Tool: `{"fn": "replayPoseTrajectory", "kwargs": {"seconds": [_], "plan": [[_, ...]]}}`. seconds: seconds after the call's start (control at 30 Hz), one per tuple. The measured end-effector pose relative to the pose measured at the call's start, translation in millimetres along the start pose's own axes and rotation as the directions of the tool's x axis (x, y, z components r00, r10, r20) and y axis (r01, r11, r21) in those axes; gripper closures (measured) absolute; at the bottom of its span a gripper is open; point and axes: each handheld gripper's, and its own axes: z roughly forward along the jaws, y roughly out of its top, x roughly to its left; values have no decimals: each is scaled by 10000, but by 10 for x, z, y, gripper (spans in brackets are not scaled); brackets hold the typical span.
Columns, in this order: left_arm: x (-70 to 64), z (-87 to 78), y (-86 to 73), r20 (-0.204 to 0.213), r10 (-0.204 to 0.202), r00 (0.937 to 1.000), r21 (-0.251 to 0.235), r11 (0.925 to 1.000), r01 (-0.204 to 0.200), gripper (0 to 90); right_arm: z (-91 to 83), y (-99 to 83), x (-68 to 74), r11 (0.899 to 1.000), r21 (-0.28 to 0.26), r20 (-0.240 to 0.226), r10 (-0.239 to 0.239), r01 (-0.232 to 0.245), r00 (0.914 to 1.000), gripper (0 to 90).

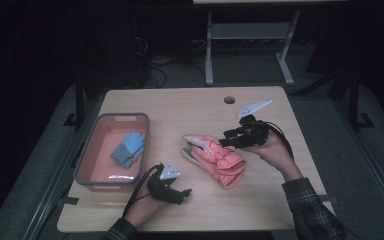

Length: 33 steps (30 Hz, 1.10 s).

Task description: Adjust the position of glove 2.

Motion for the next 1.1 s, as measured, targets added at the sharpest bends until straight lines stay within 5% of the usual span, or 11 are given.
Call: {"fn": "replayPoseTrajectory", "kwargs": {"seconds": [0.27, 0.37, 0.8, 1.1], "plan": [[49, 10, 155, -190, -758, 9969, 231, 9968, 762, 728, -136, -170, -166, 9992, -106, 778, 382, -375, 9962, 888], [67, 26, 224, -29, -916, 9958, 127, 9957, 916, 894, -123, -278, -250, 9987, -11, 948, 516, -517, 9942, 899], [117, 228, 412, -225, -1063, 9941, 124, 9942, 1066, 894, 47, -822, -399, 9921, 889, 1079, 790, -888, 9910, 899], [213, 401, 528, -225, -1304, 9912, 177, 9912, 1308, 894, 262, -866, -318, 9880, 1458, 492, 442, -510, 9978, 899]]}}
